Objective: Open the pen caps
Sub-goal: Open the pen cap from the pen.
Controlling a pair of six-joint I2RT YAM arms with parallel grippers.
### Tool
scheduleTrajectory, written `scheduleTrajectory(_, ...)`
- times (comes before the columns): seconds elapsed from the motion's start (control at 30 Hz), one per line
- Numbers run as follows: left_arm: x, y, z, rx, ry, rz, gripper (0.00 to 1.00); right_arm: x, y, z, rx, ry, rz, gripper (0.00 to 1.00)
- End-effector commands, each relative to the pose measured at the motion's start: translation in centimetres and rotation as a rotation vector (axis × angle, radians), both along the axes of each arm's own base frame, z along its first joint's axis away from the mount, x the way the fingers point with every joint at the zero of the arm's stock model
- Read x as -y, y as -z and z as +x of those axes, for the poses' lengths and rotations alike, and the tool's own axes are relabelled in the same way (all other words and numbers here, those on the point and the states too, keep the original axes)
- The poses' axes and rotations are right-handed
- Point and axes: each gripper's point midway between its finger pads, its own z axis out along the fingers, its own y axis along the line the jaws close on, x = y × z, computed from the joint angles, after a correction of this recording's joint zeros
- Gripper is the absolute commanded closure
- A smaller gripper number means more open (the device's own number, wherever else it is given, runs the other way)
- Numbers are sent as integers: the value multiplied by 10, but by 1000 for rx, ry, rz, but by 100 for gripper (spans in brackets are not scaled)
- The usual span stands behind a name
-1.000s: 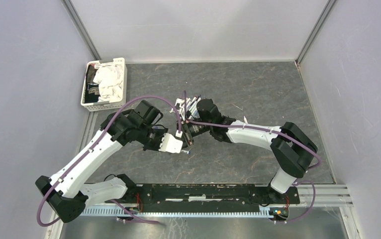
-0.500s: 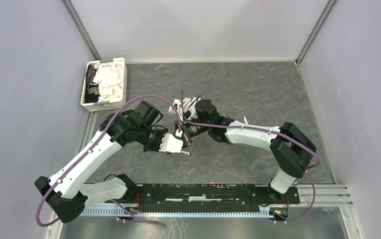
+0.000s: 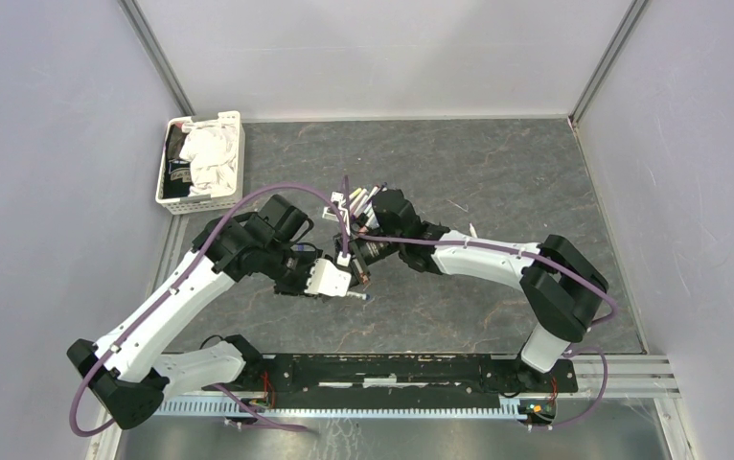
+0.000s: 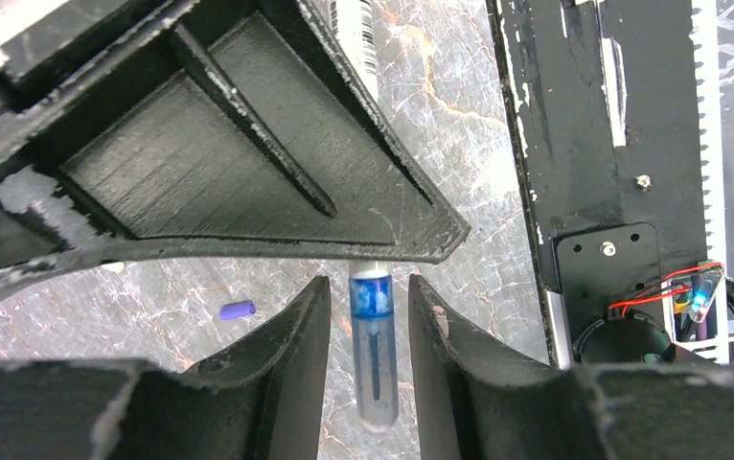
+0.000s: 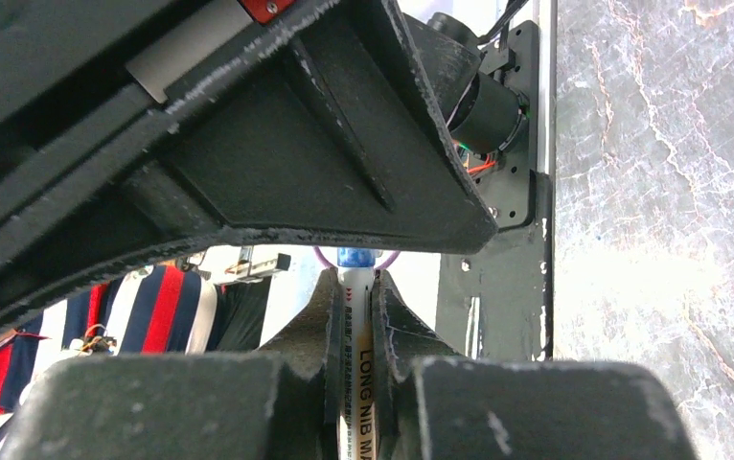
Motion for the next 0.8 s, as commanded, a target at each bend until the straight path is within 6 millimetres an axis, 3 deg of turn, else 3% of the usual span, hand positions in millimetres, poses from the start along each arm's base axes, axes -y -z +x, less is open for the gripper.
scheduleTrajectory(0.0, 0, -2, 2, 24, 42, 3, 58, -9, -17, 2, 30, -29, 50, 100)
scheduleTrajectory(0.13, 1, 1, 1, 16, 55, 8, 63, -11, -17, 3, 25, -29, 50, 100)
scheduleTrajectory(0.33, -19, 12, 6, 87, 101, 107, 97, -9, -14, 2, 27, -38, 39, 100)
scheduleTrajectory(0.47, -35, 17, 7, 141, 149, 179, 98, -8, -7, 6, 9, -28, 16, 100)
scheduleTrajectory(0.63, -35, 7, 13, 164, 148, 185, 98, -11, 7, 11, -6, -19, -31, 100)
scheduleTrajectory(0.7, -41, 7, 17, 170, 127, 227, 98, -4, 23, 11, -9, -19, -83, 100)
scheduleTrajectory(0.77, -64, 5, 26, 203, 98, 329, 98, 21, 51, 0, -2, -13, -171, 100)
